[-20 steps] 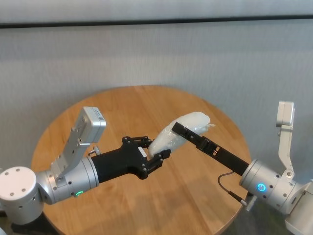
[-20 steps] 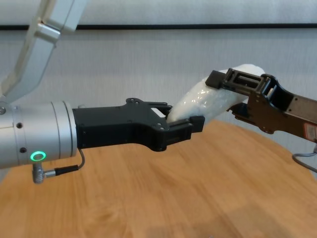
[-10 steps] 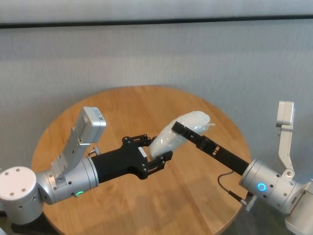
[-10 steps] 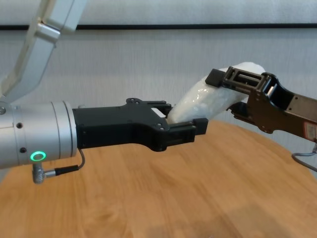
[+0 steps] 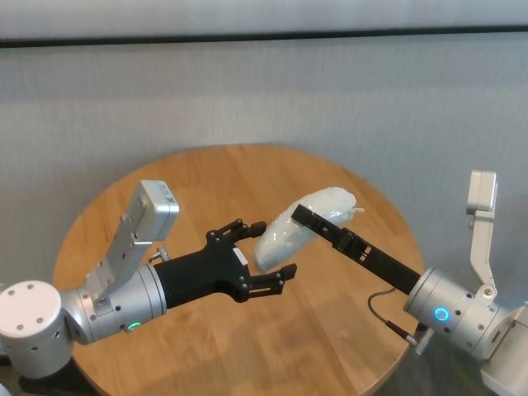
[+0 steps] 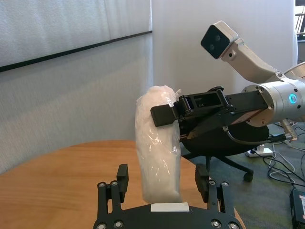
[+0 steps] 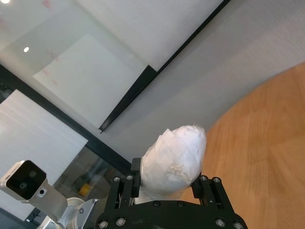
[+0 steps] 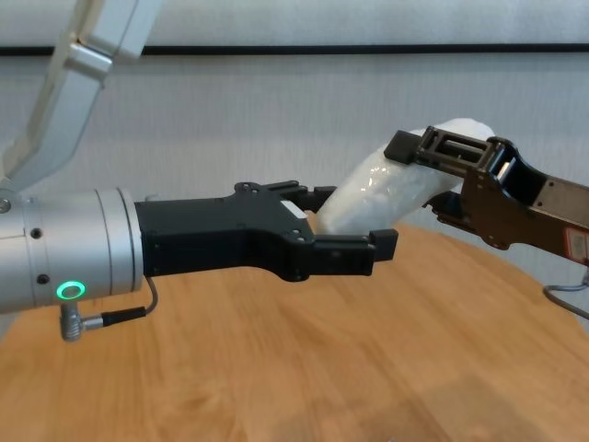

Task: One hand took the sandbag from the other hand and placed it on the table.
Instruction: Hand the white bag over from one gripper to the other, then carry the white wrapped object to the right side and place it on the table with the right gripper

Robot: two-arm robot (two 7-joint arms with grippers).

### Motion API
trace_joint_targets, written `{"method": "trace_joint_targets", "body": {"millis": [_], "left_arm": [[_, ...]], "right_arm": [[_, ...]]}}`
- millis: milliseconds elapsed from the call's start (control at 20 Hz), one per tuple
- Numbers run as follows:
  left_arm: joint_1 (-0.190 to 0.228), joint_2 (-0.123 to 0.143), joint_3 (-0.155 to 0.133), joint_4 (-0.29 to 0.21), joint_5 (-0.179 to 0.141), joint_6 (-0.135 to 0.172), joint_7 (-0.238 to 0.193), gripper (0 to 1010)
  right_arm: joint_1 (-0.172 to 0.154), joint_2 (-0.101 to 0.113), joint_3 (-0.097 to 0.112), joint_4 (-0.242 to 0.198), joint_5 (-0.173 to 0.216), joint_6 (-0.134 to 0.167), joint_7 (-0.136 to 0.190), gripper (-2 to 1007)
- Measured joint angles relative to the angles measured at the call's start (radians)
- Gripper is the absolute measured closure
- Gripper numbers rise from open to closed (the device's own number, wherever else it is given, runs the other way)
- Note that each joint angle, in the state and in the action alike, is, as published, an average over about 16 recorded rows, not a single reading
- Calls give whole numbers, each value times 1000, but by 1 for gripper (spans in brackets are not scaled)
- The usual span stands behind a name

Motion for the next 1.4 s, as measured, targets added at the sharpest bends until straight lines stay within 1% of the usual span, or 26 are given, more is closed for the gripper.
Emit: {"method": "trace_joint_targets", "body": {"millis": [150,350,650,1000,1200,1400], "left_arm": [[0,0,0,0,0,0,0,82],[0,0,0,0,0,0,0,29],[0,0,0,0,0,0,0,9],[0,0,0,-1,1,2,6,9],[9,1,-6,-10,4,14,39,9],[28,-1,-24,-27,6,46,100,9]], "right_arm": [[4,5,-5,4,4,-7,-2,418],[12,11,-11,14,7,-16,-3,418],[24,21,-14,35,6,-30,-5,419],[32,32,-9,58,1,-41,-10,419],[33,39,-2,68,-4,-45,-12,419],[30,44,6,72,-6,-48,-14,419]]}}
